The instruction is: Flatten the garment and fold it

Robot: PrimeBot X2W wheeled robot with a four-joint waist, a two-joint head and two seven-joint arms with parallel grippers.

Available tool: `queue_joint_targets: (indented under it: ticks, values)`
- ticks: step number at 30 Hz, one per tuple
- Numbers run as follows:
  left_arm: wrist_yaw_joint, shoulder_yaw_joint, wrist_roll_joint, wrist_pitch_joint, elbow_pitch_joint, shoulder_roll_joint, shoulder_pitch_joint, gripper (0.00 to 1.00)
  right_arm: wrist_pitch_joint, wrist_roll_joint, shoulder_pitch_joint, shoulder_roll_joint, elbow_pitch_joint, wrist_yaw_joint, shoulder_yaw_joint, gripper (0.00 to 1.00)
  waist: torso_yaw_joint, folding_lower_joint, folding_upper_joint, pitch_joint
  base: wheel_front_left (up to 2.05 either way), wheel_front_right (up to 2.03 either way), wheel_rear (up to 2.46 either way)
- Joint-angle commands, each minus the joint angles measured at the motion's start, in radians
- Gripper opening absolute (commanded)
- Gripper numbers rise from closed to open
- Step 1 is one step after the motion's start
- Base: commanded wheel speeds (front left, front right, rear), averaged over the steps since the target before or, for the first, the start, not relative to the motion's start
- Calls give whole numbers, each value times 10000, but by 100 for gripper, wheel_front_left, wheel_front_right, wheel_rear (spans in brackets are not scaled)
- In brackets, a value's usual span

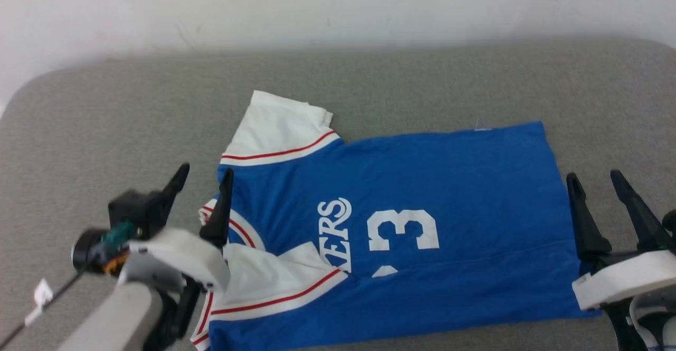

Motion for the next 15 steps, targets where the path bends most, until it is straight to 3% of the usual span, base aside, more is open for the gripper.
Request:
queue_joint_targets:
  ticks: [1, 15]
  values:
    - [-183, -127, 200, 359, 217, 141, -640, 100, -128, -9, -280, 101, 21, -9, 43, 100, -487, -1, 0, 636, 0, 0, 0]
    - [-2607, -1050, 607, 4774, 3432, 905, -6120, 100, -760, 179, -1480, 264, -18, -9, 709, 100, -2106, -1, 0, 2969, 0, 0, 0]
